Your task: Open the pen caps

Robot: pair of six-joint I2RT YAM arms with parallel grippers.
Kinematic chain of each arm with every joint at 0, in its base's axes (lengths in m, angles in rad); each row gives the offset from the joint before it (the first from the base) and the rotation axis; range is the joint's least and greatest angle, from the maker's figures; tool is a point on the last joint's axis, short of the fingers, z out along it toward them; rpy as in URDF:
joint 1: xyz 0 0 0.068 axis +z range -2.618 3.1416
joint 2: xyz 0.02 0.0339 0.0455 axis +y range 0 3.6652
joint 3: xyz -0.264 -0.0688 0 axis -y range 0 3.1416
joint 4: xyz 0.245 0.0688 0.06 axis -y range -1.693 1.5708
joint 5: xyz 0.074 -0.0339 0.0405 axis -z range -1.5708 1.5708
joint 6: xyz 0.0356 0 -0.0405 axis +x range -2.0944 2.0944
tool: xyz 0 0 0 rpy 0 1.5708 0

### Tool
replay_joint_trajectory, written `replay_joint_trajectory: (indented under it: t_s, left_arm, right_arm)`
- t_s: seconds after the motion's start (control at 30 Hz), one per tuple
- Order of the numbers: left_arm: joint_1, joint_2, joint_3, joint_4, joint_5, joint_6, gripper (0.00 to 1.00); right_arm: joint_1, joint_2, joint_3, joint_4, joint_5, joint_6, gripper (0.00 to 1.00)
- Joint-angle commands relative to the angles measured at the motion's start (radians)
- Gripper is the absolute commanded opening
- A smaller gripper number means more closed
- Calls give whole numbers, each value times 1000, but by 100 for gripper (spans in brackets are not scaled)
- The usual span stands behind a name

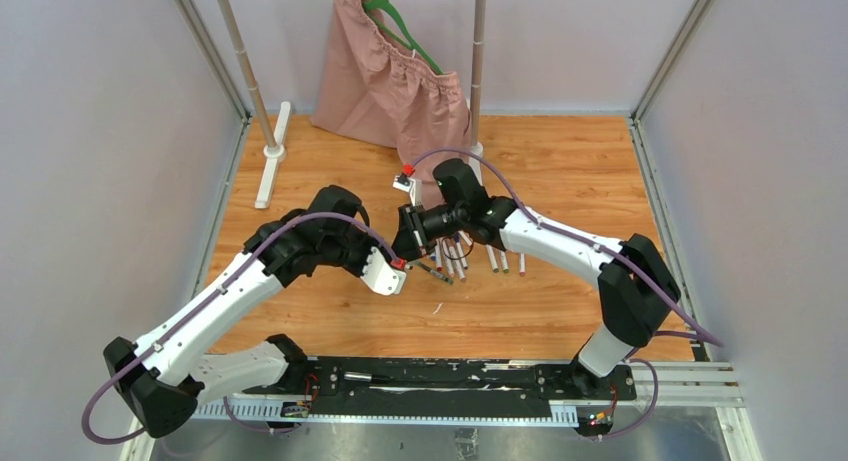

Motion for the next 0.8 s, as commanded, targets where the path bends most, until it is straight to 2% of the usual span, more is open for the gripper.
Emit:
replay_joint_trajectory:
  t_s: [0.0, 0.17, 0.37, 0.53, 0.6, 0.77]
  left_arm:
    - [-8, -31, -51, 52, -91, 9, 0]
    - [29, -16, -135, 74, -193, 69, 0]
    - [196, 51, -151, 126, -192, 117, 0]
    - [257, 102, -120, 152, -176, 101, 0]
    - [258, 112, -115, 153, -143, 54, 0]
    - [256, 185, -109, 149, -51, -145, 0]
  right_arm:
    - [0, -18, -51, 0, 41, 29, 0]
    - [-35, -77, -124, -70, 60, -1, 0]
    - [-48, -165, -200, -204, 76, -85, 0]
    - [-65, -230, -257, -260, 138, -127, 0]
    - [-87, -262, -267, -292, 231, -148, 0]
    - [-176, -341, -304, -339, 666, -179, 0]
